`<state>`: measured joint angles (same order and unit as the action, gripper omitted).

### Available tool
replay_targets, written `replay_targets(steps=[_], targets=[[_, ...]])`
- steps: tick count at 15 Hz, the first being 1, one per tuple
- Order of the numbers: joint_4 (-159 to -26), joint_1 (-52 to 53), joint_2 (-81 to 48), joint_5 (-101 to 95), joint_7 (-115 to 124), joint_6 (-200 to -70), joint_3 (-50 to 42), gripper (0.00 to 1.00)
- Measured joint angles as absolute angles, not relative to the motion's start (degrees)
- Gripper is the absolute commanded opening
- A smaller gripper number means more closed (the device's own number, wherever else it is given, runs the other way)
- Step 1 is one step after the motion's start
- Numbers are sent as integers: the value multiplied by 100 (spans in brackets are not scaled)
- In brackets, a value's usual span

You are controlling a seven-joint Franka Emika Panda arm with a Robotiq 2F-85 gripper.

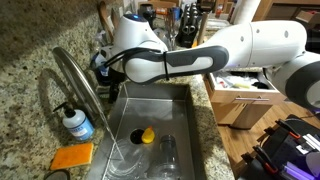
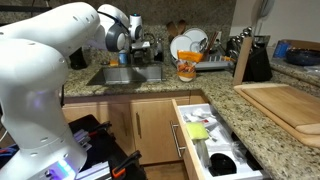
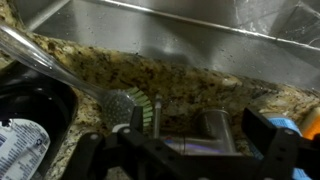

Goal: Close the tap

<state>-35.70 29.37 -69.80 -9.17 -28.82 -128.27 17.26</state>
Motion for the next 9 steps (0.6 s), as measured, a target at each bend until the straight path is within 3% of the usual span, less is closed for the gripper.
replay_targets(steps=[9], targets=[[-3376,2923,-7294,-889,-3367,-12819,1710,100]])
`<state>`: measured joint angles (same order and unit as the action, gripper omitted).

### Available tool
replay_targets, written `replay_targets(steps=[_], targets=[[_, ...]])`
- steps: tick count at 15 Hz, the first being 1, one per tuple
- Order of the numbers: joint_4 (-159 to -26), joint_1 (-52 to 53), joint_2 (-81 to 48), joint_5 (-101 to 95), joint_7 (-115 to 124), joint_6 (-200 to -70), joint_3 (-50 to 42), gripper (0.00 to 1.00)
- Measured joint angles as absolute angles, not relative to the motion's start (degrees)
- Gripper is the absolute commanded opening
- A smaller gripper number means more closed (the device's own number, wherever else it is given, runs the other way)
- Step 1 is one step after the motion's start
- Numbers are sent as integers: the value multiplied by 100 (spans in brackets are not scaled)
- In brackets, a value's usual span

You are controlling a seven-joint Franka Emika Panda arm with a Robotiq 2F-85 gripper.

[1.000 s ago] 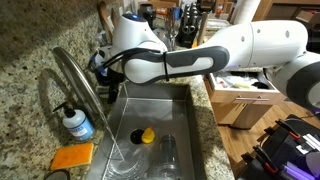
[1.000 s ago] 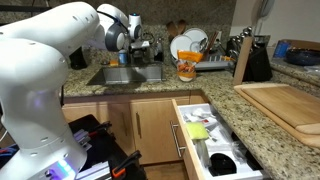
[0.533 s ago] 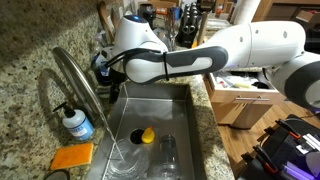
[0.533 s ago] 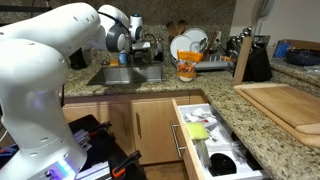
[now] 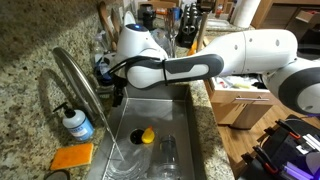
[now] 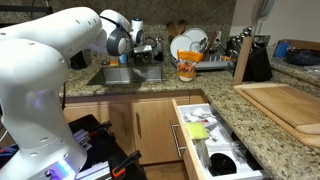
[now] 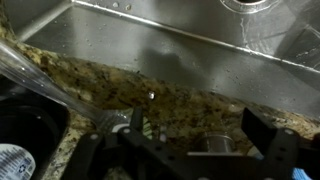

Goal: Close the tap

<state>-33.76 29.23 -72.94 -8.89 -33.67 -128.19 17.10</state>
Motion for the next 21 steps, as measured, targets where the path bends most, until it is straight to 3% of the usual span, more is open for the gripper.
replay_targets(steps=[3,4,5,15,17,21], targets=[[-3092,3032,-7419,-885,-3399,-12815,1613,100],[-3046,3045,-7441,-883,-3399,-12814,1588,75],[-2991,3059,-7464,-853,-3399,-12786,1566,74],[-2377,3122,-7784,-566,-3478,-12624,1505,4],[-2263,3120,-7828,-556,-3499,-12562,1478,0],[-2161,3075,-7864,-334,-3797,-12423,1477,3]])
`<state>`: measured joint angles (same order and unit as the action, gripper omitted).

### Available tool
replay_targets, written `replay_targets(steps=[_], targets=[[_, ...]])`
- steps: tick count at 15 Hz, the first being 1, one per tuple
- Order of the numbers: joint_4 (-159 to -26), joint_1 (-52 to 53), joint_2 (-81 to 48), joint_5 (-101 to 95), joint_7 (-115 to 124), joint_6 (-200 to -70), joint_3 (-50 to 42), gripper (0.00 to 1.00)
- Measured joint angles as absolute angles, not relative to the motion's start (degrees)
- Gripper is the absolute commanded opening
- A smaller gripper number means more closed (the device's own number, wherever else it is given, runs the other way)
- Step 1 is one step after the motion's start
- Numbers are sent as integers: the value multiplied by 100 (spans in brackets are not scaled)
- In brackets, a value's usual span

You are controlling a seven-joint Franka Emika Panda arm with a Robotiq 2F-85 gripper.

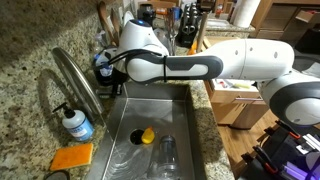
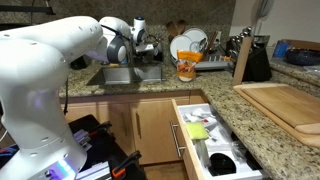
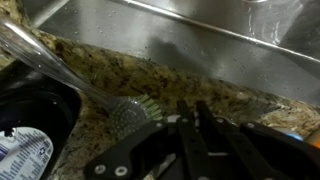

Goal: Close the tap

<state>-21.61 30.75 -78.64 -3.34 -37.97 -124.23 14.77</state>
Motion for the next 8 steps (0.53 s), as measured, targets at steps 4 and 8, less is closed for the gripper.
replay_targets(steps=[4,8], targets=[[-2161,3050,-7870,-173,-3967,-12394,1477,3],[-2140,3061,-7861,-168,-3988,-12226,1477,26]])
